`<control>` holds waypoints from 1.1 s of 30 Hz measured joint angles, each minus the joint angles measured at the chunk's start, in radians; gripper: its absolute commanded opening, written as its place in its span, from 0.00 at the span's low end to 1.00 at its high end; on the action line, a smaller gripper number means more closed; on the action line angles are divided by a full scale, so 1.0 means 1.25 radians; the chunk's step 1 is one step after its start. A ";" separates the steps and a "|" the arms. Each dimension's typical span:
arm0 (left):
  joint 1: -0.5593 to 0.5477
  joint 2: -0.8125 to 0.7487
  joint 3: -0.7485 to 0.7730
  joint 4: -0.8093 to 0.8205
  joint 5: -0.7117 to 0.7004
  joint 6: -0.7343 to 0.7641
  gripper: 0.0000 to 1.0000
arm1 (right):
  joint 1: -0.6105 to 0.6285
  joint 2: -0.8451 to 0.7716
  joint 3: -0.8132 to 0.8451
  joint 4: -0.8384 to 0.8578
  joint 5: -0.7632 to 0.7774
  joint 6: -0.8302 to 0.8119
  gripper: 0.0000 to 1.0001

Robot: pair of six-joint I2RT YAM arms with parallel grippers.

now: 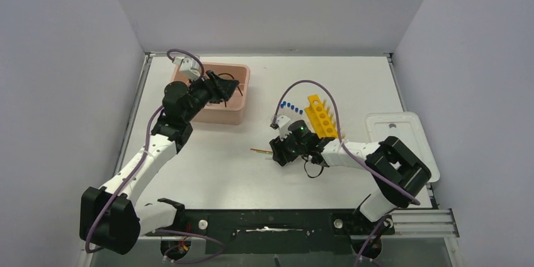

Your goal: Organize the chemistry lab equipment

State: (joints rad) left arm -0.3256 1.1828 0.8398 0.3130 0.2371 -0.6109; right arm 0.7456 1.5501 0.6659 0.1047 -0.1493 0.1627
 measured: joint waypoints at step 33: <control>0.016 -0.009 -0.040 0.004 0.019 -0.009 0.48 | -0.001 0.060 0.073 -0.013 0.073 0.002 0.00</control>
State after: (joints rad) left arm -0.3058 1.1721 0.7898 0.3180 0.2604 -0.6220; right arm 0.7448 1.6257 0.7574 0.0879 -0.0578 0.1646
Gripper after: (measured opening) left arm 0.483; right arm 0.080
